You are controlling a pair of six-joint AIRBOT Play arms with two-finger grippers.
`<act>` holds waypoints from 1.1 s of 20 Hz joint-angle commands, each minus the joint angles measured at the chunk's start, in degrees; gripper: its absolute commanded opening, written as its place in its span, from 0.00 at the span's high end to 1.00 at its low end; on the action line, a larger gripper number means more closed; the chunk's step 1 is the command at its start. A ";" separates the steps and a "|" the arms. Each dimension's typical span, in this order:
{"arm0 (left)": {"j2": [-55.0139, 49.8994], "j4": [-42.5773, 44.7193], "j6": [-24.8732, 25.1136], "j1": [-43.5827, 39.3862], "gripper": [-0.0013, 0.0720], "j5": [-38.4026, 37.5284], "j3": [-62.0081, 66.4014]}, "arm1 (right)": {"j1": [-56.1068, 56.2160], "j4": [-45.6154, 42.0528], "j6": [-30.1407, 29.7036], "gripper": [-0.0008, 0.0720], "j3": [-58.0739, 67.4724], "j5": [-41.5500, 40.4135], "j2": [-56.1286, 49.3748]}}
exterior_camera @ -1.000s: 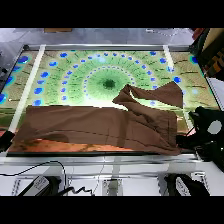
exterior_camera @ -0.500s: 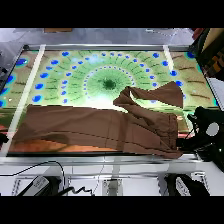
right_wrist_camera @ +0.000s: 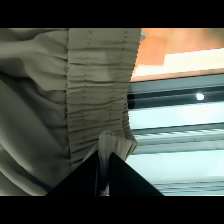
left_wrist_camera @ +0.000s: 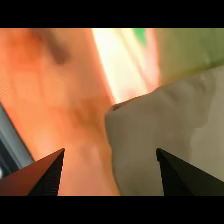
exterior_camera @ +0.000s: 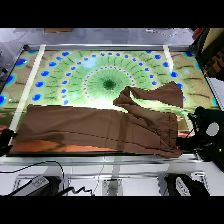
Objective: Fold the clothes and pants, and hang the long-sleeved shirts on hangers.
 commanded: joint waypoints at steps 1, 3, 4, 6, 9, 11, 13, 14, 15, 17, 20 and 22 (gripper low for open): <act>-2.14 -2.56 0.90 0.04 0.21 1.84 0.07 | 0.02 0.09 0.04 0.96 -0.04 -0.02 0.02; -3.58 -2.58 0.90 -0.07 0.33 3.21 0.07 | 0.02 0.31 0.07 0.96 -0.04 0.02 0.02; -4.24 -2.58 0.90 -0.07 0.42 4.07 0.07 | 0.02 0.48 0.07 0.96 -0.04 -0.02 0.02; -5.33 -2.82 0.90 -0.07 0.75 7.43 0.07 | 0.02 0.50 0.04 0.96 -0.04 -0.02 0.02; -5.38 -3.43 2.34 -0.04 0.96 9.60 1.09 | 0.02 0.50 0.04 0.96 -0.04 -0.07 0.02; -4.37 -3.37 7.50 -0.04 0.96 7.61 2.64 | 0.02 0.57 0.04 0.96 -0.04 0.00 0.02; -1.31 0.04 8.79 0.04 0.97 7.74 3.26 | 0.02 1.31 0.04 0.96 -0.04 0.39 0.02; 0.72 3.15 8.76 0.33 0.97 7.98 3.23 | 0.02 2.21 0.04 0.96 -0.04 1.68 0.02; 2.47 6.16 8.52 0.94 0.97 7.98 3.23 | 0.02 3.08 0.04 0.96 -0.04 3.08 0.02; 5.20 12.66 5.20 2.93 0.97 7.06 3.21 | 0.02 3.67 0.04 0.96 -0.04 5.66 0.02; 6.34 17.75 3.37 6.47 0.96 4.09 3.13 | 0.02 2.80 0.04 0.96 -0.04 8.72 0.02; 6.23 18.05 3.39 7.85 0.96 3.15 3.08 | 0.02 2.89 0.04 0.96 -0.04 9.53 0.02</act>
